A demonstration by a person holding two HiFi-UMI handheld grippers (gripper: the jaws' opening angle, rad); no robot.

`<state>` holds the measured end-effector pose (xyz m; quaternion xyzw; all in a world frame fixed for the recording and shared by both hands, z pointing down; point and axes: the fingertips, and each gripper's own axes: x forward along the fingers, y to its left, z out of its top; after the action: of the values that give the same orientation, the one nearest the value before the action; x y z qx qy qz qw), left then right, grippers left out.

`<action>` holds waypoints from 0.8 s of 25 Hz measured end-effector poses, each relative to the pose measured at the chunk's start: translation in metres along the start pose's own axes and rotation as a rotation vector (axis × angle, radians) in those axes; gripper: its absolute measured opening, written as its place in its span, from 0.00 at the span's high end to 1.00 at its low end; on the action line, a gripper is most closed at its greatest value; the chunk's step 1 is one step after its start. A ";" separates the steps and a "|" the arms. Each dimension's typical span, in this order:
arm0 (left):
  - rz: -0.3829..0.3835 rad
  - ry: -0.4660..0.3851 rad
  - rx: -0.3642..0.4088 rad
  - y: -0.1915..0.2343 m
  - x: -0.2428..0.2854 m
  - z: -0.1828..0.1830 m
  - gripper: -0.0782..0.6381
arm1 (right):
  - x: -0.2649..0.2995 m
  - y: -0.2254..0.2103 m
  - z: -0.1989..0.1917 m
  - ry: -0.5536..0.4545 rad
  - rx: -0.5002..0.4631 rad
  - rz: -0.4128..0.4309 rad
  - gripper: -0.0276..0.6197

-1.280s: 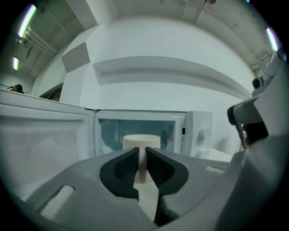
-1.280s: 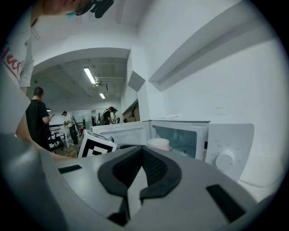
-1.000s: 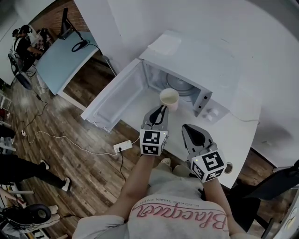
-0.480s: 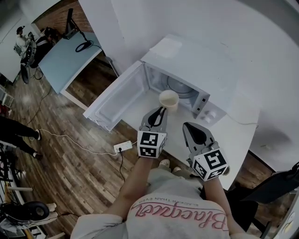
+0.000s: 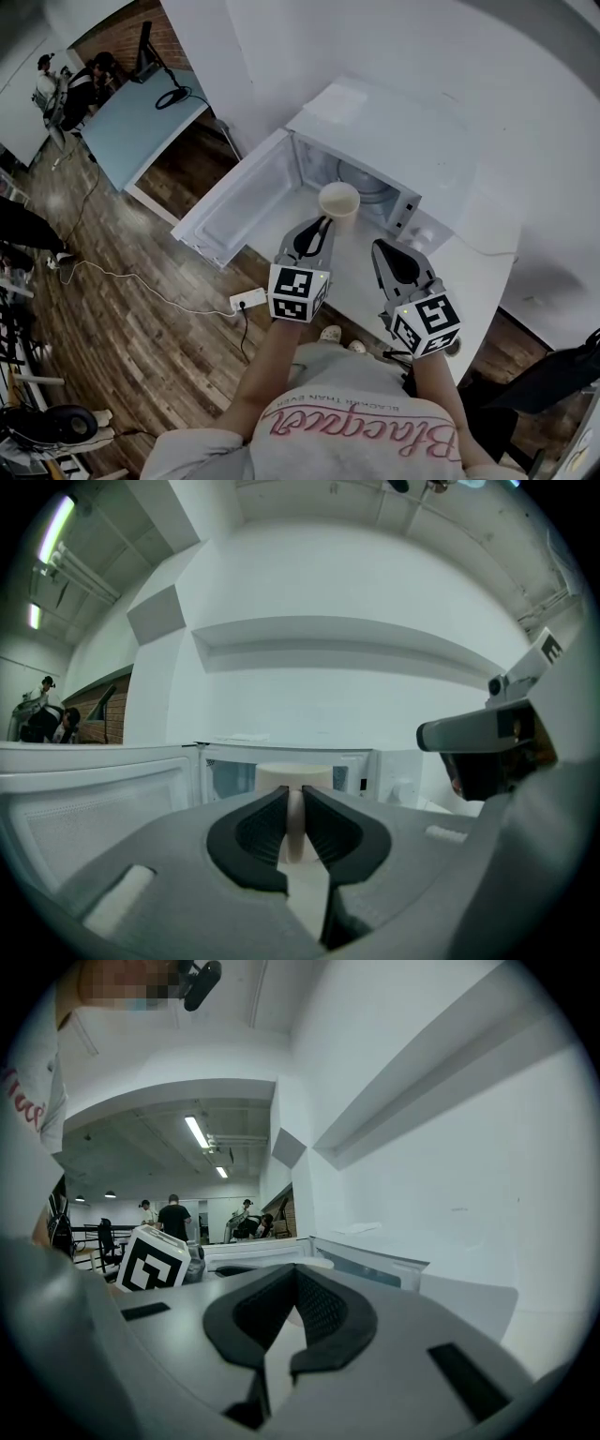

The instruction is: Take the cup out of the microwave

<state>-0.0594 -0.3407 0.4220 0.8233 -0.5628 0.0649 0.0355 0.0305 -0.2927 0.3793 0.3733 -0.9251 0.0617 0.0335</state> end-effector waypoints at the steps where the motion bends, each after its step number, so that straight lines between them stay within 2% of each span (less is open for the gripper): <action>1: -0.002 -0.007 0.001 0.000 -0.001 0.004 0.82 | 0.000 -0.001 0.002 -0.004 0.001 0.001 0.94; 10: -0.041 -0.053 -0.020 -0.008 -0.002 0.040 0.82 | -0.001 -0.010 0.013 -0.044 0.010 0.003 0.94; 20: -0.086 -0.107 0.017 -0.018 -0.001 0.074 0.82 | -0.008 -0.029 0.035 -0.134 0.013 -0.052 0.94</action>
<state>-0.0379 -0.3427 0.3488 0.8492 -0.5275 0.0240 0.0012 0.0560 -0.3124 0.3460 0.4009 -0.9147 0.0417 -0.0292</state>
